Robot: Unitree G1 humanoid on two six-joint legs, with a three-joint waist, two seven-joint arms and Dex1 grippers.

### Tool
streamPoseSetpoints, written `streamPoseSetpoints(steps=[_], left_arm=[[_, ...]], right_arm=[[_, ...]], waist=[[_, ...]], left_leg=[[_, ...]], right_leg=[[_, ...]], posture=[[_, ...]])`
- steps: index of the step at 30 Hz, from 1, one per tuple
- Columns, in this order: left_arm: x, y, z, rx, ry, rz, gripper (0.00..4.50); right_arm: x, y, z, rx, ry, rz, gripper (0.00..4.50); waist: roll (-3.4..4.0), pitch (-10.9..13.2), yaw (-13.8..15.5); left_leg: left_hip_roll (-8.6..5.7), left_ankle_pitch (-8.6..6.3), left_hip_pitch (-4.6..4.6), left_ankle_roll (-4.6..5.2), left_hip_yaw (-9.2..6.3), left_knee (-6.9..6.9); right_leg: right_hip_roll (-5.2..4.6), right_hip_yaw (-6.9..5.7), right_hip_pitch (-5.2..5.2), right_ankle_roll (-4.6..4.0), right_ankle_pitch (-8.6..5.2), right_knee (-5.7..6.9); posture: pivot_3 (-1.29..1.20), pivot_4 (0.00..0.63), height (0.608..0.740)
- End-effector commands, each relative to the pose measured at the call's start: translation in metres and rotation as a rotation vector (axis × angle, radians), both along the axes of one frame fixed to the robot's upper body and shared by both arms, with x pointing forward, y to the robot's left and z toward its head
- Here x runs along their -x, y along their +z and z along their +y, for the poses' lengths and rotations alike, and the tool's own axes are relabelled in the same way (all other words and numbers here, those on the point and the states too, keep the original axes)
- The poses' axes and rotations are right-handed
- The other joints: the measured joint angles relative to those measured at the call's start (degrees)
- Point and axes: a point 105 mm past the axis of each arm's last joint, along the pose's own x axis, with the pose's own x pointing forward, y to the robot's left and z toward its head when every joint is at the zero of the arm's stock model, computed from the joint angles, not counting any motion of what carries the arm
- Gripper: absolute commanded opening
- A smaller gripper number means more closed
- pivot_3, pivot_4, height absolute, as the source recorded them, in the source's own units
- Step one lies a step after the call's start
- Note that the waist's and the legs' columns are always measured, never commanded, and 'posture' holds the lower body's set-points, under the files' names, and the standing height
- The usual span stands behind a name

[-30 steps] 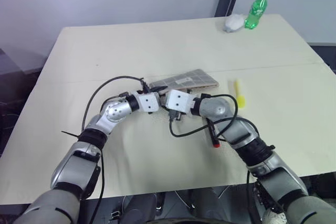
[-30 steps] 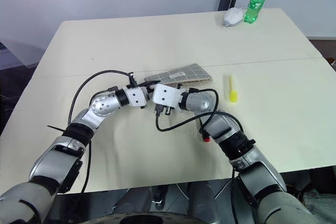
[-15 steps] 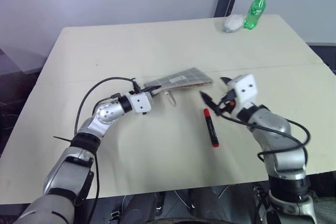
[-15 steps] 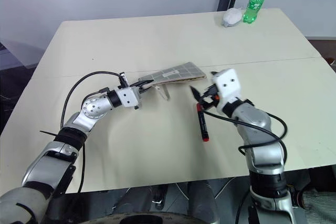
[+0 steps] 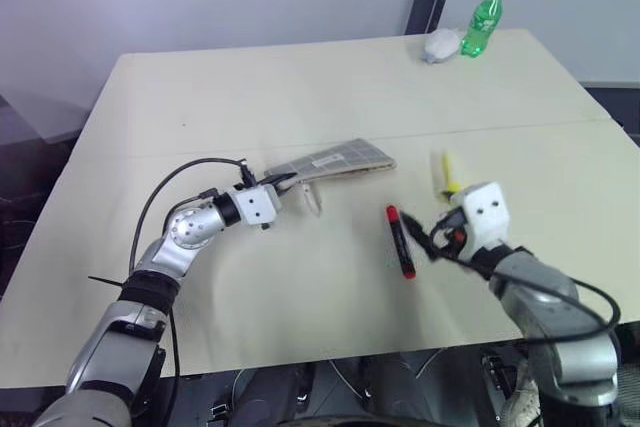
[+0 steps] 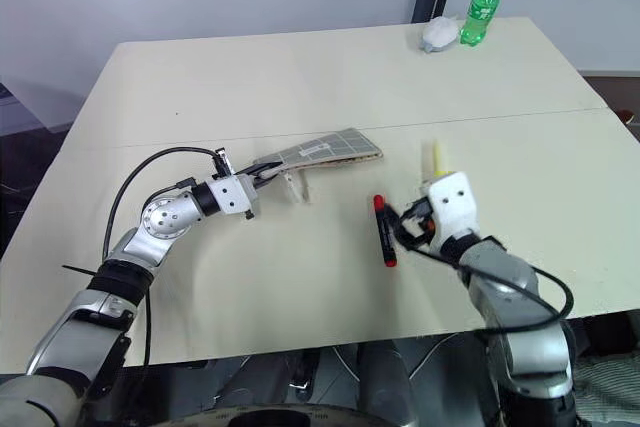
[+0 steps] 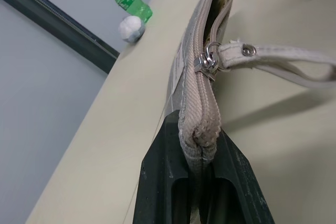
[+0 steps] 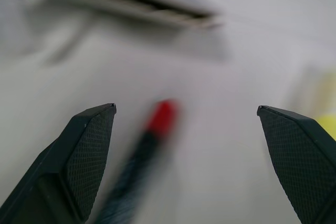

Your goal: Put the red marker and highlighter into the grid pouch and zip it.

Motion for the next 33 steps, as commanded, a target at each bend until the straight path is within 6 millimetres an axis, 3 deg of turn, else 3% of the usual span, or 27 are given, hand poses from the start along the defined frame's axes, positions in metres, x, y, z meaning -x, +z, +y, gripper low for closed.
streamPoseSetpoints(steps=[1, 4, 11, 14, 17, 20, 23, 26, 29, 33], left_arm=[[0.002, 0.012, -0.002, 0.018, -0.012, -0.043, 0.00], [0.007, 0.011, -0.005, 0.014, -0.036, -0.043, 0.00], [0.012, 0.007, -0.008, -0.006, -0.058, -0.039, 0.00], [0.017, 0.004, -0.009, -0.025, -0.075, -0.041, 0.00], [0.017, 0.004, -0.008, -0.025, -0.073, -0.044, 0.00], [0.015, 0.008, -0.007, -0.010, -0.061, -0.046, 0.00], [0.015, 0.008, -0.009, -0.006, -0.065, -0.041, 0.00], [0.013, 0.011, -0.012, 0.023, -0.065, -0.027, 0.00], [0.011, 0.011, -0.012, 0.010, -0.069, -0.028, 0.00], [0.010, 0.012, -0.013, 0.000, -0.074, -0.035, 0.00]], right_arm=[[-0.017, 0.022, -0.032, 0.049, -0.143, -0.101, 4.48], [-0.030, 0.024, -0.043, 0.064, -0.157, -0.089, 4.48], [-0.062, -0.004, -0.073, 0.072, -0.288, 0.031, 4.48], [-0.072, -0.018, -0.072, -0.001, -0.300, 0.071, 4.48], [-0.071, -0.037, -0.068, 0.005, -0.280, 0.135, 3.60], [-0.072, -0.027, -0.067, 0.002, -0.256, 0.095, 2.11], [-0.074, -0.004, -0.069, -0.004, -0.231, 0.007, 0.64], [-0.058, 0.031, -0.039, 0.161, 0.061, -0.170, 0.49], [-0.027, 0.029, -0.009, 0.432, 0.387, -0.238, 0.49], [-0.016, 0.033, -0.003, 0.582, 0.486, -0.327, 0.49]], waist=[[0.00, 0.00, 0.06], [0.00, 0.00, 0.06], [0.00, 0.00, 0.02], [0.00, 0.00, -0.04], [0.01, -0.01, -0.03], [0.00, -0.01, 0.07], [0.01, -0.01, 0.07], [0.07, 0.03, 0.09], [0.03, 0.03, -0.01], [-0.06, 0.04, -0.27]], left_leg=[[0.00, 0.00, 0.00, 0.00, 0.00, 0.00], [0.00, 0.02, 0.00, -0.02, -0.03, -0.03], [0.00, 0.02, -0.01, 0.00, 0.00, -0.14], [0.00, 0.02, -0.01, 0.00, 0.00, -0.13], [0.00, 0.02, -0.01, 0.00, -0.02, -0.15], [0.00, 0.02, 0.00, 0.00, -0.01, -0.08], [-0.01, 0.01, 0.00, 0.00, 0.00, -0.04], [-0.01, 0.01, -0.02, 0.00, 0.01, -0.08], [-0.01, -0.01, -0.03, 0.02, 0.00, -0.12], [0.01, -0.01, -0.02, 0.02, 0.00, -0.12]], right_leg=[[0.00, -0.01, 0.00, 0.00, 0.01, 0.00], [0.00, -0.02, -0.03, 0.02, 0.01, 0.02], [-0.03, 0.03, -0.06, 0.00, 0.02, -0.01], [-0.03, 0.03, -0.05, 0.00, 0.02, -0.01], [-0.02, 0.03, -0.08, 0.00, 0.02, 0.01], [-0.02, 0.03, -0.03, -0.01, 0.03, 0.00], [-0.02, 0.03, -0.01, -0.01, 0.03, -0.01], [-0.02, 0.03, -0.05, 0.00, 0.03, -0.01], [-0.01, -0.05, -0.08, 0.04, 0.01, -0.02], [-0.03, -0.04, -0.03, 0.08, -0.01, -0.05]], posture=[[0.00, 0.150, 0.739], [0.00, 0.150, 0.739], [0.00, 0.150, 0.739], [0.00, 0.150, 0.739], [0.00, 0.150, 0.739], [0.00, 0.150, 0.739], [0.00, 0.150, 0.739], [0.00, 0.150, 0.739], [0.00, 0.150, 0.739], [0.00, 0.150, 0.739]])
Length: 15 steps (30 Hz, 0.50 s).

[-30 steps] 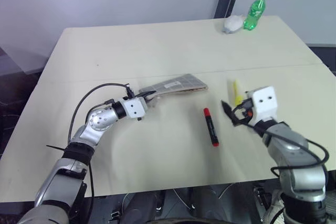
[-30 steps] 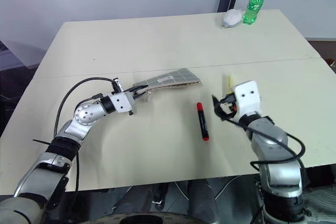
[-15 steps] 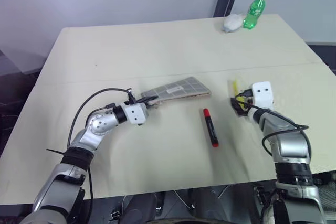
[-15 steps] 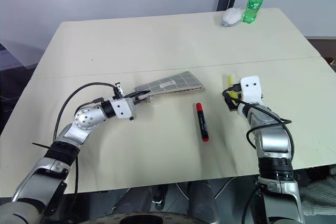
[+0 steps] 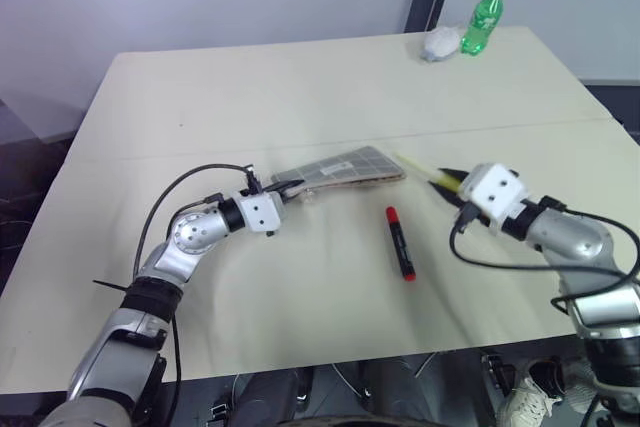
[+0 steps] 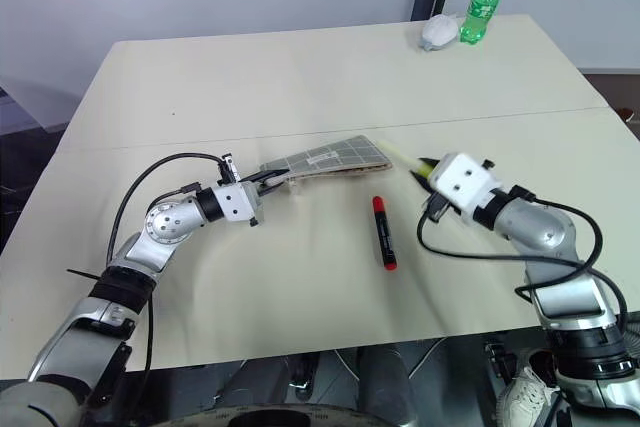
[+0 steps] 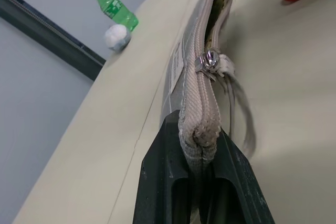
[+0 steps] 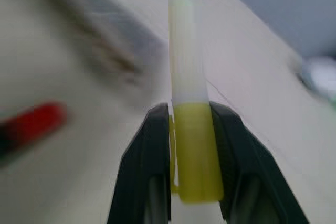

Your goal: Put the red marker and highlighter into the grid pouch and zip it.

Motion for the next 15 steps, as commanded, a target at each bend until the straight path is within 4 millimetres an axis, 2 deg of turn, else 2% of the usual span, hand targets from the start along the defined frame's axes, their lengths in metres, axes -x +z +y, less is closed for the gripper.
streamPoseSetpoints(steps=[1, 6, 15], left_arm=[[-0.001, 0.012, -0.002, 0.007, -0.018, -0.042, 0.00], [-0.002, 0.015, -0.005, 0.012, -0.028, -0.046, 0.00], [-0.003, 0.018, -0.003, 0.015, -0.026, -0.051, 0.00]], right_arm=[[0.008, 0.010, 0.013, 0.152, 0.120, -0.121, 0.49], [0.006, 0.001, 0.016, 0.330, 0.161, -0.192, 0.49], [-0.004, 0.008, 0.008, 0.383, 0.121, -0.273, 0.49]], waist=[[0.01, 0.00, 0.10], [-0.02, 0.01, 0.37], [-0.03, 0.02, 0.41]], left_leg=[[0.00, 0.00, 0.00, 0.00, 0.03, 0.03], [0.00, 0.01, 0.02, 0.00, 0.01, 0.15], [0.00, 0.02, 0.02, -0.02, 0.01, 0.08]], right_leg=[[-0.01, 0.01, 0.01, 0.00, 0.00, 0.00], [0.01, 0.00, 0.11, -0.01, 0.00, 0.01], [0.00, 0.05, 0.06, -0.02, 0.00, 0.01]], posture=[[0.00, 0.150, 0.739], [0.00, 0.150, 0.739], [0.00, 0.150, 0.739]])
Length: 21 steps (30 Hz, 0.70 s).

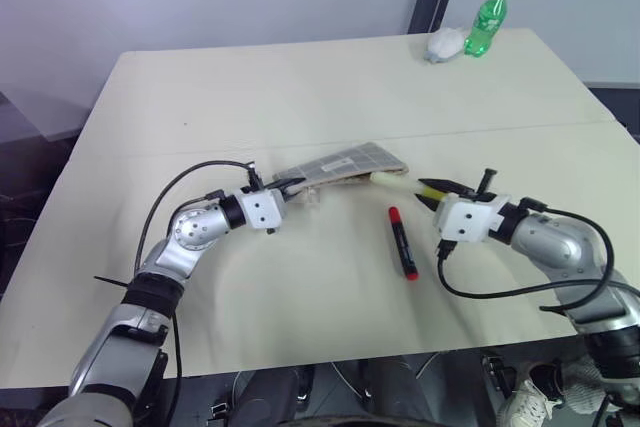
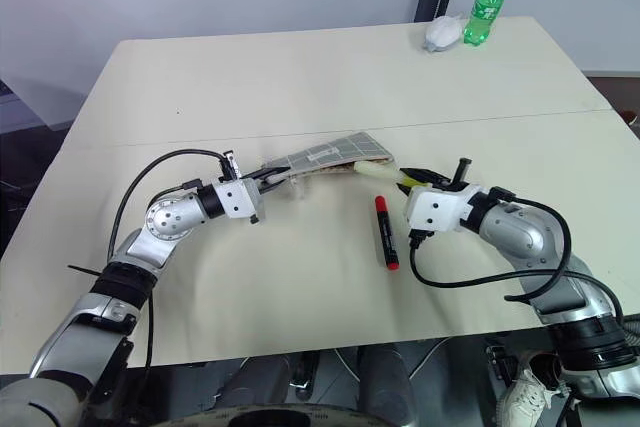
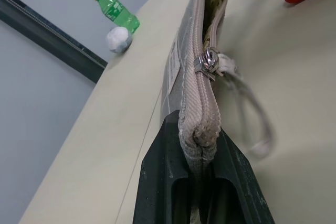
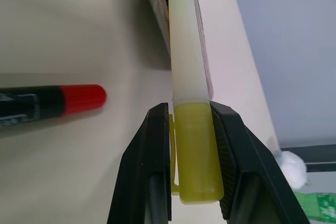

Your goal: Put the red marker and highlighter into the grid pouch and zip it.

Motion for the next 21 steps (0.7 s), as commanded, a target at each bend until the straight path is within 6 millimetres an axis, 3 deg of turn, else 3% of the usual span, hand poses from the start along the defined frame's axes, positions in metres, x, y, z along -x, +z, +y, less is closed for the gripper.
streamPoseSetpoints(steps=[1, 9, 16, 21], left_arm=[[0.000, 0.017, -0.004, 0.020, -0.023, -0.058, 0.00], [0.009, 0.017, -0.015, -0.015, -0.118, -0.060, 0.00], [0.020, 0.030, -0.029, 0.024, -0.240, -0.068, 0.00], [0.025, 0.041, -0.024, 0.058, -0.288, -0.051, 0.00]], right_arm=[[-0.003, 0.016, -0.002, 0.017, 0.000, -0.076, 0.49], [-0.015, 0.013, 0.020, 0.118, 0.038, -0.132, 0.49], [-0.012, 0.004, 0.073, 0.136, 0.227, -0.144, 0.49], [-0.011, 0.007, 0.081, 0.108, 0.290, -0.160, 0.49]], waist=[[0.00, 0.00, 0.00], [0.00, 0.00, -0.06], [-0.01, 0.00, -0.10], [-0.01, 0.00, -0.07]], left_leg=[[0.00, 0.00, 0.00, 0.00, -0.01, 0.00], [0.00, 0.00, 0.00, 0.00, 0.00, 0.01], [0.00, 0.02, 0.00, -0.03, 0.00, 0.01], [-0.01, 0.04, 0.00, -0.06, 0.01, 0.02]], right_leg=[[0.00, 0.00, 0.00, 0.00, 0.00, 0.00], [0.01, 0.00, -0.02, -0.01, 0.00, 0.03], [0.02, 0.00, -0.04, -0.01, 0.00, 0.03], [0.03, -0.01, -0.03, -0.01, 0.01, 0.02]], posture=[[0.00, 0.150, 0.739], [0.00, 0.150, 0.739], [0.00, 0.150, 0.739], [0.00, 0.150, 0.739]])
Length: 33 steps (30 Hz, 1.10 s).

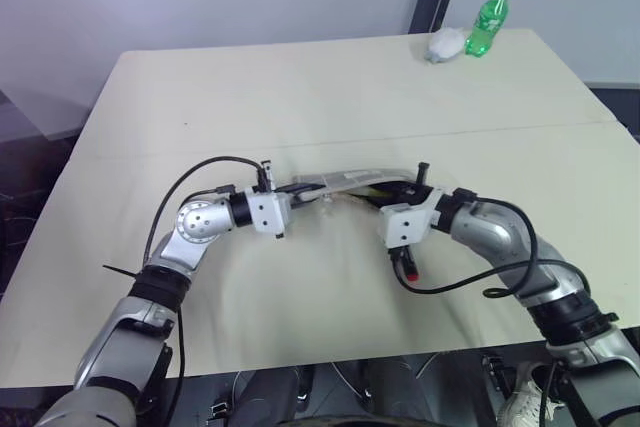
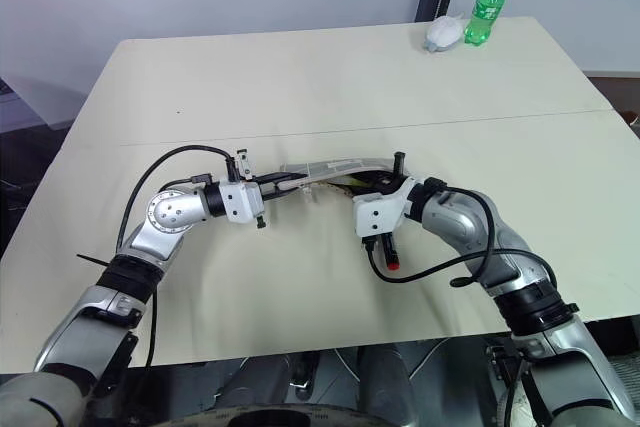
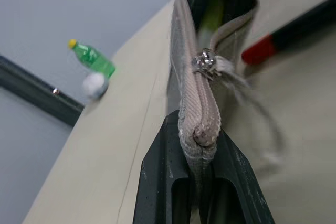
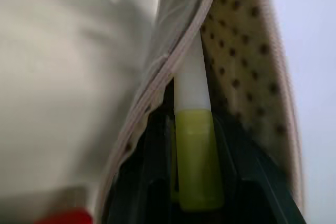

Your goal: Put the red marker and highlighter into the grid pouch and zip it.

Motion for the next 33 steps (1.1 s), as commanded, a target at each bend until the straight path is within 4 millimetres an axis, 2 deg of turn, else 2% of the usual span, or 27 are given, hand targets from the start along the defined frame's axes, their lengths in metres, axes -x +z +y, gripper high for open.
streamPoseSetpoints(steps=[1, 2, 8, 9, 12, 13, 14, 16, 20, 22, 23, 26, 29, 33], left_arm=[[0.005, 0.025, 0.000, 0.059, -0.052, -0.051, 0.00], [0.005, 0.026, 0.002, 0.066, -0.051, -0.046, 0.00], [-0.003, 0.019, 0.015, 0.028, 0.019, -0.042, 0.00], [-0.003, 0.020, 0.016, 0.031, 0.026, -0.046, 0.00], [-0.008, 0.027, 0.023, 0.051, 0.070, -0.058, 0.00], [-0.010, 0.028, 0.026, 0.052, 0.086, -0.060, 0.00], [-0.012, 0.027, 0.029, 0.042, 0.103, -0.063, 0.00], [-0.015, 0.021, 0.036, 0.015, 0.135, -0.069, 0.00], [-0.018, 0.019, 0.041, 0.000, 0.170, -0.086, 0.00], [-0.020, 0.018, 0.045, -0.012, 0.188, -0.100, 0.00], [-0.020, 0.016, 0.046, -0.024, 0.194, -0.106, 0.00], [-0.021, 0.020, 0.045, 0.031, 0.203, -0.084, 0.00], [-0.024, 0.032, 0.041, 0.108, 0.205, -0.060, 0.00], [-0.024, 0.030, 0.037, 0.078, 0.192, -0.064, 0.00]], right_arm=[[0.003, 0.013, 0.009, -0.031, 0.072, -0.038, 0.49], [0.002, 0.014, 0.008, -0.037, 0.078, -0.037, 0.49], [0.005, 0.030, 0.000, -0.107, 0.066, -0.031, 3.44], [0.008, 0.044, -0.002, -0.203, 0.046, -0.002, 3.93], [0.023, 0.073, -0.008, -0.448, 0.024, 0.100, 3.93], [0.028, 0.077, -0.008, -0.498, 0.021, 0.132, 3.93], [0.033, 0.079, -0.008, -0.551, 0.017, 0.175, 3.93], [0.047, 0.071, -0.006, -0.662, 0.006, 0.317, 3.93], [0.071, 0.019, -0.008, -0.699, -0.187, 0.631, 3.93], [0.069, -0.007, -0.022, -0.705, -0.390, 0.659, 3.93], [0.066, -0.018, -0.032, -0.767, -0.516, 0.672, 3.93], [0.066, -0.027, -0.043, -0.807, -0.673, 0.672, 3.93], [0.069, -0.029, -0.041, -0.863, -0.717, 0.753, 3.93], [0.079, -0.053, -0.039, -0.768, -0.785, 0.862, 3.93]], waist=[[0.00, 0.00, -0.06], [0.00, 0.00, -0.07], [0.00, 0.00, -0.06], [0.00, 0.00, -0.04], [-0.01, 0.01, 0.06], [-0.01, 0.01, 0.05], [-0.01, 0.01, 0.04], [-0.07, -0.03, 0.10], [-0.08, -0.03, 0.20], [-0.08, -0.03, 0.11], [-0.09, -0.03, 0.08], [-0.09, -0.04, -0.03], [-0.11, -0.04, 0.02], [-0.13, -0.05, 0.00]], left_leg=[[0.00, 0.00, 0.00, 0.00, 0.00, 0.00], [0.00, 0.00, 0.00, 0.00, 0.00, -0.01], [0.00, 0.00, 0.00, 0.01, -0.02, -0.02], [0.00, 0.00, 0.00, 0.01, -0.02, -0.01], [0.00, -0.01, -0.02, 0.03, -0.05, -0.04], [0.00, -0.02, -0.02, 0.04, -0.06, -0.04], [0.00, -0.03, -0.02, 0.05, -0.08, -0.05], [0.00, -0.06, -0.02, 0.08, -0.08, -0.08], [0.00, -0.07, -0.01, 0.10, -0.13, -0.13], [0.00, -0.08, -0.04, 0.12, -0.07, -0.08], [0.00, -0.09, -0.04, 0.12, -0.05, -0.06], [0.00, -0.08, -0.02, 0.11, -0.02, -0.04], [0.01, -0.07, -0.02, 0.10, -0.06, -0.03], [0.01, -0.07, -0.02, 0.10, -0.07, -0.04]], right_leg=[[0.01, 0.00, 0.00, 0.00, 0.00, 0.00], [0.01, 0.00, 0.00, 0.00, 0.00, 0.00], [0.03, 0.03, -0.01, 0.00, 0.00, 0.01], [0.03, 0.03, -0.01, -0.01, 0.00, 0.01], [0.02, 0.06, -0.05, -0.01, 0.00, 0.01], [0.03, 0.07, -0.05, -0.01, 0.00, 0.02], [0.03, 0.07, -0.05, -0.01, 0.00, 0.02], [0.03, 0.07, -0.04, -0.01, 0.00, 0.00], [0.01, 0.06, -0.04, -0.02, -0.01, 0.01], [-0.01, 0.07, -0.06, -0.02, -0.01, 0.00], [-0.02, 0.07, -0.05, -0.02, -0.01, -0.02], [-0.01, 0.12, -0.04, -0.02, -0.01, 0.01], [0.01, 0.09, -0.05, -0.02, -0.01, 0.04], [0.01, 0.05, -0.05, 0.00, -0.01, 0.00]], posture=[[0.00, 0.150, 0.739], [0.00, 0.150, 0.739], [0.00, 0.150, 0.739], [0.00, 0.150, 0.739], [0.00, 0.150, 0.739], [0.00, 0.150, 0.739], [0.00, 0.150, 0.739], [0.00, 0.150, 0.739], [0.00, 0.150, 0.739], [0.00, 0.150, 0.739], [0.00, 0.150, 0.739], [0.00, 0.150, 0.739], [0.00, 0.150, 0.739], [0.00, 0.150, 0.739]])
